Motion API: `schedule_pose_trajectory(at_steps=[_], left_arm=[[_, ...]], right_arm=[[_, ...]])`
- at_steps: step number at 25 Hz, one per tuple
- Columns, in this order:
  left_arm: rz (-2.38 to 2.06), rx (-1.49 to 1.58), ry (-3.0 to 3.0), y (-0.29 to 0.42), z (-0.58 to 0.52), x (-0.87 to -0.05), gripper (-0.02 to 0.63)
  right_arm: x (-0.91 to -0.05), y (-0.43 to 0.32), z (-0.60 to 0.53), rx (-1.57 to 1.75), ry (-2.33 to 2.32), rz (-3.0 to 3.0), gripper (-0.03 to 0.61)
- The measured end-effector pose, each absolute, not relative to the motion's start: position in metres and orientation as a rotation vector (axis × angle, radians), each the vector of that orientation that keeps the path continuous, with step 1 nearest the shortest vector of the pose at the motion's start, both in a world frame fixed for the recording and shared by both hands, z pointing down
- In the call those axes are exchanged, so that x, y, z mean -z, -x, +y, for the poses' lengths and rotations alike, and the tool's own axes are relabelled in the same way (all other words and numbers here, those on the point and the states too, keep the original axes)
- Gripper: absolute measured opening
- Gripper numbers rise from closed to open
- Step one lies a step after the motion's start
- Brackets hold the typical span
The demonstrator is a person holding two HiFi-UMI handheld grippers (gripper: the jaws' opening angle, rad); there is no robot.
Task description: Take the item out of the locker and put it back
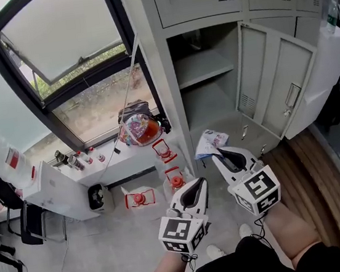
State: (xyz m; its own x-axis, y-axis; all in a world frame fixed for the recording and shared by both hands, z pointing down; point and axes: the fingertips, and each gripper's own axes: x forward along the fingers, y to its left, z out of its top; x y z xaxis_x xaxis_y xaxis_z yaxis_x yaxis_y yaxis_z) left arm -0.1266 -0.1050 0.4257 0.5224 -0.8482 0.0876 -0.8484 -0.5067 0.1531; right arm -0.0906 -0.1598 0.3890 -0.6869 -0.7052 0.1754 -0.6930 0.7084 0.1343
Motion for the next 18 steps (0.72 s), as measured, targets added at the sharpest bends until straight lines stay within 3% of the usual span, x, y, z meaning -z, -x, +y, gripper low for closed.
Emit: schedule_pose_trajectory(at_steps=[18], left_arm=[[-1.479, 0.008, -2.633, 0.105, -0.163, -0.402, 0.02]], right_arm=[[-0.334, 0.082, -0.257, 0.239, -1.159, -2.725, 0.1]])
